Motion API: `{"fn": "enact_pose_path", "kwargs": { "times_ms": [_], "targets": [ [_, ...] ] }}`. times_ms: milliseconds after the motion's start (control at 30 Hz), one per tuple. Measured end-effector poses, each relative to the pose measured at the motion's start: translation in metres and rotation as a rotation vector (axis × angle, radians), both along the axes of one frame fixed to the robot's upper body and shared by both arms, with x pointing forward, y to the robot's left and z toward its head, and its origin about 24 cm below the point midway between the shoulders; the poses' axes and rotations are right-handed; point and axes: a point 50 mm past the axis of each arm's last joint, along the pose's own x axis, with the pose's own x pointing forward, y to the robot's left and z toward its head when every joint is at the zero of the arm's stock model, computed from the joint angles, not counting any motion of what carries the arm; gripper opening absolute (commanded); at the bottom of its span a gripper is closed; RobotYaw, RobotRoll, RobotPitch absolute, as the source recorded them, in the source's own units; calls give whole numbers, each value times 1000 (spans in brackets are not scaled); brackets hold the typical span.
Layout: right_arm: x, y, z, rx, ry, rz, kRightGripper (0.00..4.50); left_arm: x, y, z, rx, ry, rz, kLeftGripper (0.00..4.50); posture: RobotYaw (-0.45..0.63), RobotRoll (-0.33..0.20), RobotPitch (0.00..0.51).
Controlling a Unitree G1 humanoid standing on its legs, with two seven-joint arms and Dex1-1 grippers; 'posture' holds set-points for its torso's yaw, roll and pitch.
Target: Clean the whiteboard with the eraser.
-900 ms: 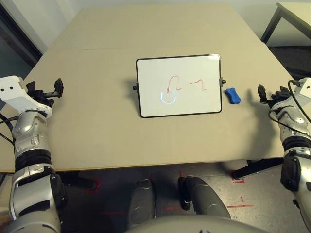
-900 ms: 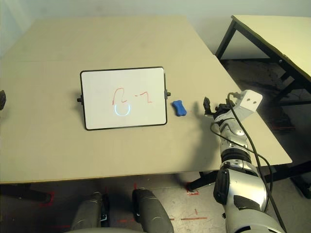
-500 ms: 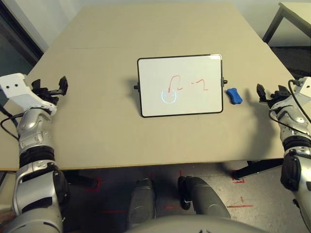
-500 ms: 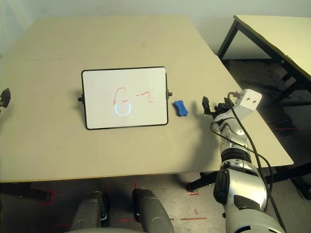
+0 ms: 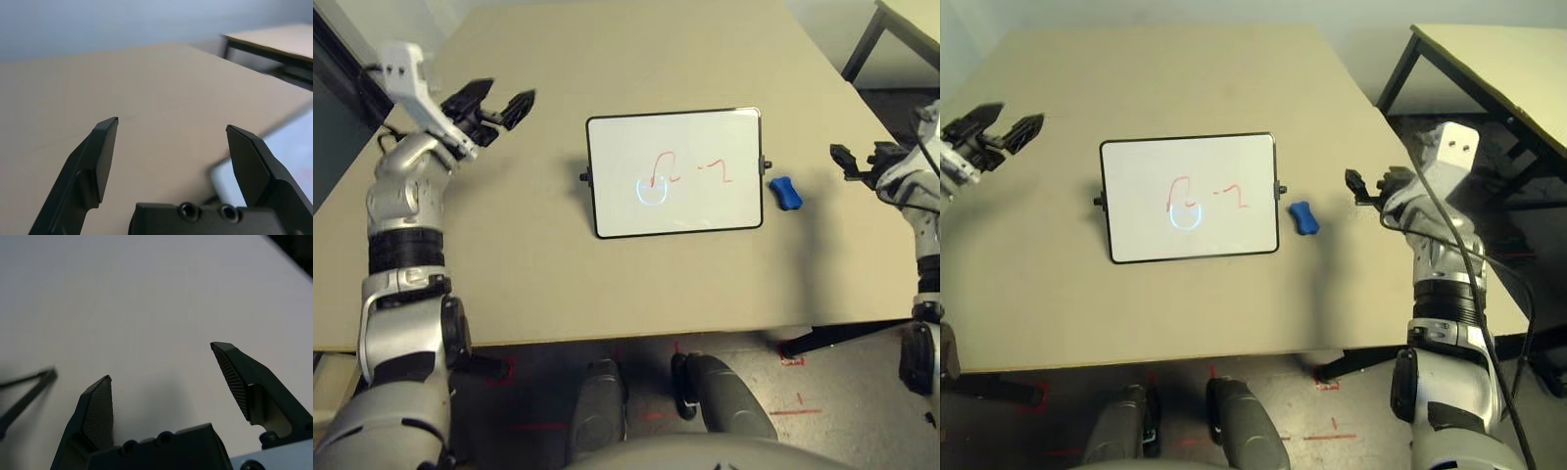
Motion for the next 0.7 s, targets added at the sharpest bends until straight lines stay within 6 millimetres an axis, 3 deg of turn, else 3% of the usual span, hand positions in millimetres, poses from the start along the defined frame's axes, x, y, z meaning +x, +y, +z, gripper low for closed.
{"fn": "enact_pose_path", "kwargs": {
  "times_ms": [167,333,433,700],
  "targets": [
    [-4,19,-5,10,96,19,4484,-17,-30,7,92,44,-178,4500,-107,0,62],
    [-7,34,-13,4,147,58,4484,-29,-53,-16,114,169,-295,4500,-111,0,63],
    [-7,41,-20,1,170,79,4484,-30,-61,-31,120,224,-323,4500,-113,0,65],
    [-2,52,-37,2,210,99,4484,-31,-72,-37,134,242,-357,4500,-98,0,68]
  ]
}}
